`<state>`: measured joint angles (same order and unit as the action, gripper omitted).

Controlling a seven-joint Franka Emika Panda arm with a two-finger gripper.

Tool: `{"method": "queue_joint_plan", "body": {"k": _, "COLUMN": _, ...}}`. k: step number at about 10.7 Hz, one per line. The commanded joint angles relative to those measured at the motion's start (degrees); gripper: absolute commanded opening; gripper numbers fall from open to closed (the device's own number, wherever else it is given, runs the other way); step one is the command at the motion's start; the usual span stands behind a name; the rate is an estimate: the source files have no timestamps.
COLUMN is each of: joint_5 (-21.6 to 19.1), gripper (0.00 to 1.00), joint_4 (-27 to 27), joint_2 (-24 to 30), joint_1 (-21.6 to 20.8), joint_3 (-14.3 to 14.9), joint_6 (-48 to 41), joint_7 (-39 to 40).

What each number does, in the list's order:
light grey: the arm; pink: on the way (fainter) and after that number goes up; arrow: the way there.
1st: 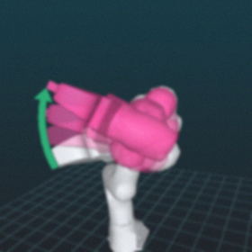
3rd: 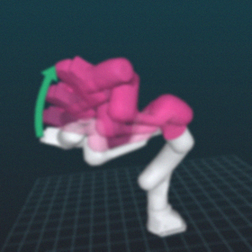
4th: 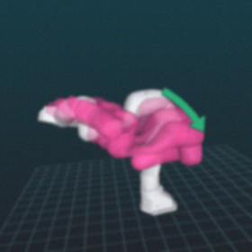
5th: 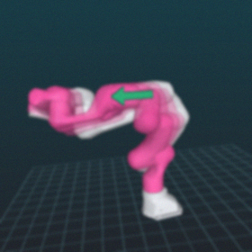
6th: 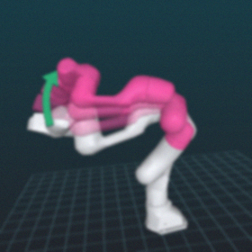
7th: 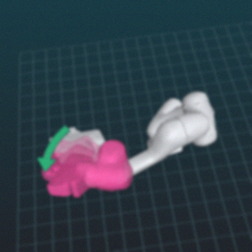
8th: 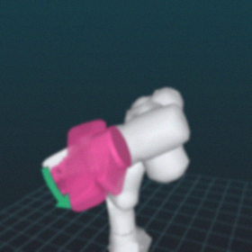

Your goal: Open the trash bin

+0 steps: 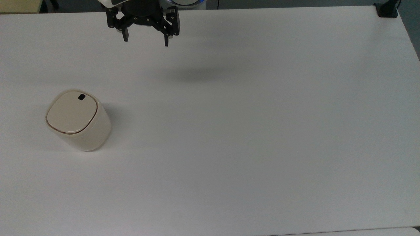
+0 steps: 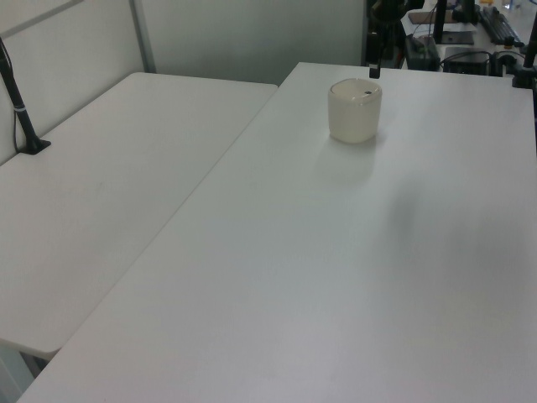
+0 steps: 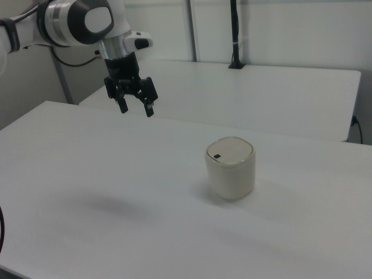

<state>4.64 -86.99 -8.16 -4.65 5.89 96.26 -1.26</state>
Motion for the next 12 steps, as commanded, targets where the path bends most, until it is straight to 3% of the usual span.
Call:
{"method": "queue_joint_plan", "body": {"k": 1, "joint_5": 0.7, "gripper": 1.0, "joint_4": -1.4, "joint_2": 1.7, "joint_1": -0.1, "joint_3": -0.3, "joint_6": -0.8, "joint_7": -0.7}}
{"method": "queue_joint_plan", "body": {"k": 12, "joint_5": 0.9, "gripper": 1.0, "joint_4": -2.0, "joint_2": 1.7, "joint_1": -0.5, "joint_3": -0.3, "joint_6": -1.2, "joint_7": -0.8}}
